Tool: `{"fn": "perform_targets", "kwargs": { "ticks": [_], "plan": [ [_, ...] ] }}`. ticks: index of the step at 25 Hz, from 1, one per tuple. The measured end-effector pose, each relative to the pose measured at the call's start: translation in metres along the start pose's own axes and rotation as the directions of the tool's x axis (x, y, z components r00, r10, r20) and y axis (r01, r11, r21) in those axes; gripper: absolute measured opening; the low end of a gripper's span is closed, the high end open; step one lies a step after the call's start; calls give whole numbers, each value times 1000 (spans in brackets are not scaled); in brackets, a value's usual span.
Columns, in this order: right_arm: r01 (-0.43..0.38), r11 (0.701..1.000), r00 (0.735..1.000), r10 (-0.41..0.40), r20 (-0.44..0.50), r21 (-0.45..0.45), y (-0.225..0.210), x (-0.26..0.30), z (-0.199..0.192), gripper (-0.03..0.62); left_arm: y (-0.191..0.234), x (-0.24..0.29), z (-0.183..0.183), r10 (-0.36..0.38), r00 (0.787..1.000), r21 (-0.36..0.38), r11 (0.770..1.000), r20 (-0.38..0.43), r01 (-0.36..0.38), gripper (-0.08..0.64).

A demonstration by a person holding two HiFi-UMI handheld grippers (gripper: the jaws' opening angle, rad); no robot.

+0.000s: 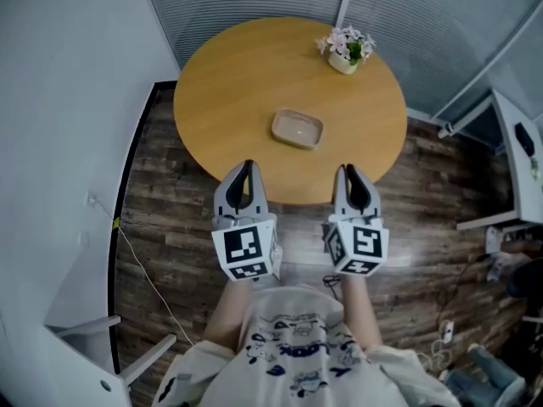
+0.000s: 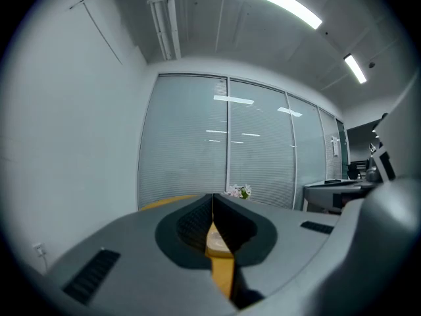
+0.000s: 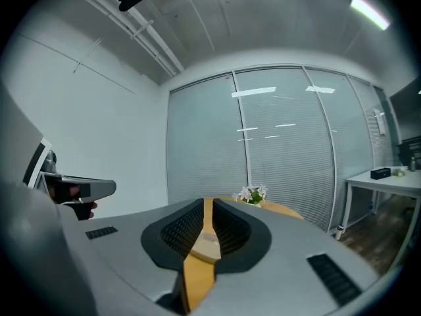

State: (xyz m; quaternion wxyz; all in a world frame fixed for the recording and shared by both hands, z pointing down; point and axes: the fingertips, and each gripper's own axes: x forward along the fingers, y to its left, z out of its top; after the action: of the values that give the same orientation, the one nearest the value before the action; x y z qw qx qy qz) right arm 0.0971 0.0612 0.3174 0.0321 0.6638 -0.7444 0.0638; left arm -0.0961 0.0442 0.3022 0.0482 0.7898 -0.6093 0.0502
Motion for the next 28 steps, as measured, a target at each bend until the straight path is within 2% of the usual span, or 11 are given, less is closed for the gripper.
{"fn": "perform_targets", "kwargs": {
  "ticks": [6,10,16,28],
  "plan": [
    [23,1000,999,-23,-28,6,-2,45,-7,25,20,49,-9,-18,999,-8,1000,-39,18,5],
    [27,1000,998,-26,-62,16,-4,65,-18,65,23,69,-20,-38,996,-12,999,-76,37,5],
    [28,999,993,-26,-115,22,-11,86,-33,72,24,91,-39,-58,989,-36,998,-135,54,5],
    [-9,994,970,36,-241,111,-44,148,-79,95,15,155,-81,-59,966,-64,997,-254,44,5]
  ]
}}
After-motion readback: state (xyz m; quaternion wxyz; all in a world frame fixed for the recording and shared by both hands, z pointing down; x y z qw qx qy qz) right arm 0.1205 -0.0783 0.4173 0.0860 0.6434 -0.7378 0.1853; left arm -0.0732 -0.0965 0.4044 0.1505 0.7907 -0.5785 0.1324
